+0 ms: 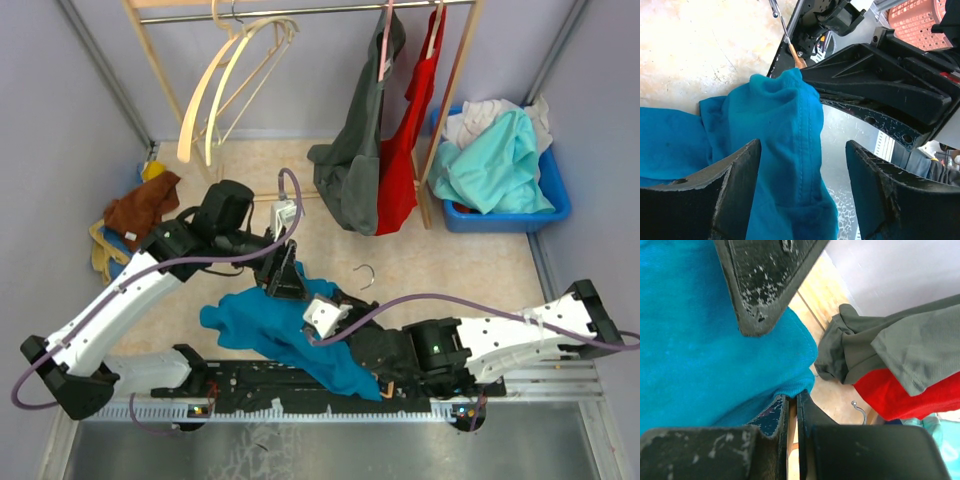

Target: Place the t-shirt on the hanger

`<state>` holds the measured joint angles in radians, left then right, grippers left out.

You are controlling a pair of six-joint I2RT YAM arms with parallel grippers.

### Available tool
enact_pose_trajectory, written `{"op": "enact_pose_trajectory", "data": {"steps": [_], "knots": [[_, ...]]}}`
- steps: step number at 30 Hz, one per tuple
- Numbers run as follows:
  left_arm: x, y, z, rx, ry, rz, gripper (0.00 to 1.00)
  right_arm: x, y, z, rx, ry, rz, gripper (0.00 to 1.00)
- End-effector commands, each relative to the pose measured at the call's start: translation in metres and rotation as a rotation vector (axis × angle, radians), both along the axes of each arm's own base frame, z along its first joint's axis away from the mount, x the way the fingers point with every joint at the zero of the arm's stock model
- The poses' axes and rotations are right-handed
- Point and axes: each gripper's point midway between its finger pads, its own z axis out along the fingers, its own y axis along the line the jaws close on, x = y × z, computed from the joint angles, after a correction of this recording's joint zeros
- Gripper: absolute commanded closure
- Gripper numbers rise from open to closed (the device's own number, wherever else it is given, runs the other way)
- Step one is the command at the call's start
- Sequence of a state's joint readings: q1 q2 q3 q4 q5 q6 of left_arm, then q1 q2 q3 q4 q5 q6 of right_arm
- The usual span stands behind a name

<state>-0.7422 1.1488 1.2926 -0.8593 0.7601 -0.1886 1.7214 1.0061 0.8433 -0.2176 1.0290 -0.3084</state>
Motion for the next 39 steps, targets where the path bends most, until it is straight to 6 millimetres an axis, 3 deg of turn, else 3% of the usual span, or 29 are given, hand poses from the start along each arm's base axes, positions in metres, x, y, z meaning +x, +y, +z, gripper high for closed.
{"op": "enact_pose_trajectory", "data": {"steps": [1,12,16,20,27,32,39], "knots": [[0.001,-0.003,-0.004,0.009,-0.03,-0.021,0.27,0.002,0.013,0.045,0.125,-0.003,0.023,1.0],[-0.003,-0.013,-0.01,0.005,-0.015,-0.072,0.46,0.004,0.022,0.06,0.144,-0.024,0.04,1.0],[-0.003,-0.014,-0.013,0.012,-0.009,-0.083,0.66,0.006,0.022,0.062,0.146,-0.029,0.039,1.0],[-0.005,-0.015,-0.015,0.019,0.002,-0.094,0.99,0.007,0.021,0.064,0.154,-0.029,0.037,1.0],[-0.001,-0.016,-0.01,0.014,-0.023,-0.085,1.0,0.01,0.014,0.065,0.176,-0.022,0.01,1.0],[0.005,-0.015,-0.008,0.028,-0.051,-0.06,1.0,0.012,0.001,0.065,0.2,0.007,-0.012,0.75],[0.008,-0.011,-0.003,0.048,-0.078,-0.046,1.0,0.013,-0.025,0.065,0.251,0.069,-0.039,0.57]]}}
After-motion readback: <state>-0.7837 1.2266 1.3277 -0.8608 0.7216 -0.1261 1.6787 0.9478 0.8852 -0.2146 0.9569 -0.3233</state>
